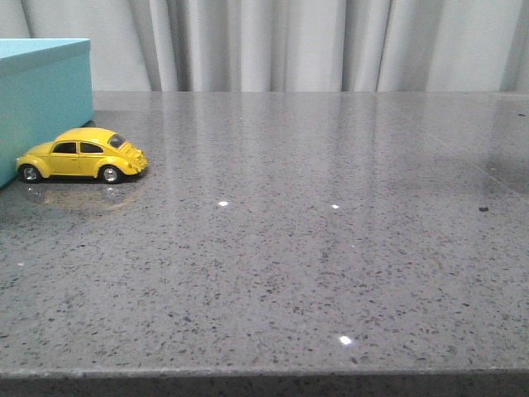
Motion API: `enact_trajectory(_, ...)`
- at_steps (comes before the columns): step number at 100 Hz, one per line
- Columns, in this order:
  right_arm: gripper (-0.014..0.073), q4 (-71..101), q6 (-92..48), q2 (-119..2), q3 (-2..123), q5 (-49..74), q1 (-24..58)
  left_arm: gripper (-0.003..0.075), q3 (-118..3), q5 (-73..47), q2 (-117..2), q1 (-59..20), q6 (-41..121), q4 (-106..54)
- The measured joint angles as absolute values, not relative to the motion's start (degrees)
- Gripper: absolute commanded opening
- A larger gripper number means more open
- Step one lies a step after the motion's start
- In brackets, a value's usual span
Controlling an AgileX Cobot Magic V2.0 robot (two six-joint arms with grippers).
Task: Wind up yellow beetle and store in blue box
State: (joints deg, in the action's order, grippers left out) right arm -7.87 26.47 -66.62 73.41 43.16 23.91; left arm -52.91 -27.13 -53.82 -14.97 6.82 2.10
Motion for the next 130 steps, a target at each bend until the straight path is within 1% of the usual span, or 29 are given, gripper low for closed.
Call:
enact_trajectory(9, 0.0519, -7.87, 26.47, -64.92, 71.71, 42.79, 23.91, 0.0265, -58.19, -31.63, -59.22, -17.27, 12.5, 2.1)
enact_trajectory(16, 0.0519, -7.62, 26.47, -63.98, 71.12, 42.55, 23.91, 0.0314, -62.54, -35.82, -63.4, -18.8, 17.86, 2.01)
enact_trajectory(28, 0.0519, -7.07, 26.47, -62.49, 70.9, 41.54, 23.91, 0.0424, -69.5, -43.12, -70.41, -20.93, 27.16, 1.56)
enact_trajectory(33, 0.0519, -6.78, 26.45, -62.01, 70.9, 40.96, 23.91, 0.0447, -72.07, -45.34, -73.2, -21.42, 30.18, 1.04)
enact_trajectory(50, 0.0519, -6.17, 26.45, -60.04, 70.9, 39.73, 23.91, 0.0446, -78.75, -50.88, -82.03, -22.89, 40.79, 0.0)
enact_trajectory(69, 0.0519, -6.17, 26.45, -59.18, 70.9, 39.38, 23.91, 0.0441, -79.81, -53.11, -88.64, -23.13, 49.19, -0.31)
enact_trajectory(87, 0.0519, -6.12, 26.35, -58.88, 70.9, 39.38, 23.91, 0.0441, -79.81, -53.92, -92.28, -23.13, 51.53, -0.31)
enact_trajectory(130, 0.0519, -6.12, 26.35, -58.88, 70.9, 39.32, 23.91, 0.044, -79.89, -55.77, -96.06, -23.13, 55.05, -2.54)
